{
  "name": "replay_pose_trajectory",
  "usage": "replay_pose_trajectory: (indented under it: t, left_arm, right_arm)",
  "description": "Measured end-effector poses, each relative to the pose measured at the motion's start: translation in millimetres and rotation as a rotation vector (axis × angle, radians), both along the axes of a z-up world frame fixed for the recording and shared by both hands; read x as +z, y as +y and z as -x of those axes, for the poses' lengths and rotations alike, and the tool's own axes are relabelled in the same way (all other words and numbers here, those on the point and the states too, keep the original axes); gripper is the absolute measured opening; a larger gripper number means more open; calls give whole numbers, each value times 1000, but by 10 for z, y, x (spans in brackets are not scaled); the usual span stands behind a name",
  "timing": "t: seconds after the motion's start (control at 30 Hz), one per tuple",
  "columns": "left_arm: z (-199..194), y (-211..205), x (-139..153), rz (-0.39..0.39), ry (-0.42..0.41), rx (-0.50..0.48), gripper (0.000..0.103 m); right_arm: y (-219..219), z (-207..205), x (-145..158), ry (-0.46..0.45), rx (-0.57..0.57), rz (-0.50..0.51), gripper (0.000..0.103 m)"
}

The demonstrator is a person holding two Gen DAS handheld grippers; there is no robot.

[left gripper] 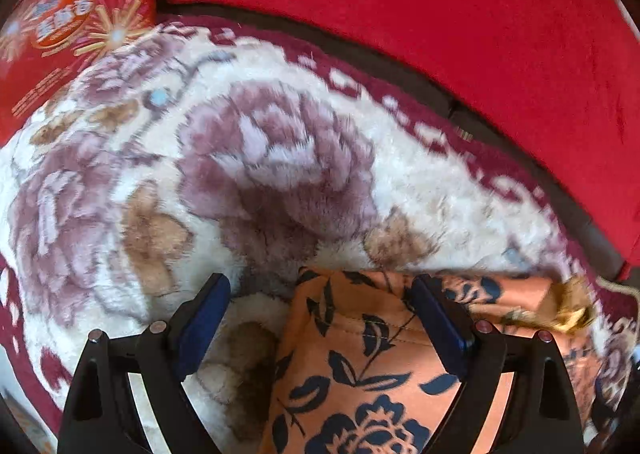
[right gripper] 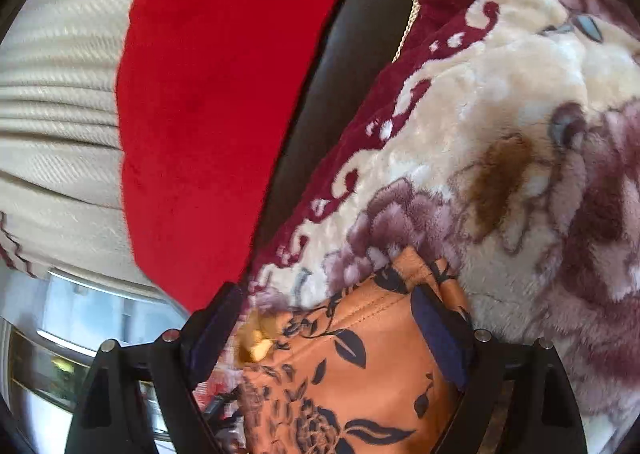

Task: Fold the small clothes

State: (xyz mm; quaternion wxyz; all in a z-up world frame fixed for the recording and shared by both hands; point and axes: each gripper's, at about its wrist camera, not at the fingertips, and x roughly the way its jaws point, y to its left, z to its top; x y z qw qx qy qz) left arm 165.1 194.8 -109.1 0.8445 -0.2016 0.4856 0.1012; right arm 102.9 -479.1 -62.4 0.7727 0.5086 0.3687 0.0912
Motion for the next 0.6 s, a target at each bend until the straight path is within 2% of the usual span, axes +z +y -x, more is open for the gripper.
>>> replay_pose_trajectory:
  t: [0.07,0.1,0.2,0.33,0.4,0.47,0.6]
  left_arm:
    - [138,-22,147,-9,-49,5,92]
    - [226,-61,223,-1,-81,-10,92]
    - [588,-321,437,5,-172,-78,92]
    - [1131,-876,567,23,-266,-194,92]
    - [1255,-1125,560,33,-281,-242,92]
    - [1347,-1398,526,28,-274,-298,92]
    - [1360,-1764,528,-5,-242,-387,92]
  right_arm:
    - [-37,201,168,-21,-7,115,89]
    - [-70,308,203,-31,2,134,89]
    - [-158,765,226,-38,16,144,89]
    - [-84,1605,160,-59,-23,117,89]
    - [46,2023,86,-72,-54,88,90]
    - [181,2312,-66,-46,-62,36,90]
    - [367,2345,-280,-8,-23,-31,90]
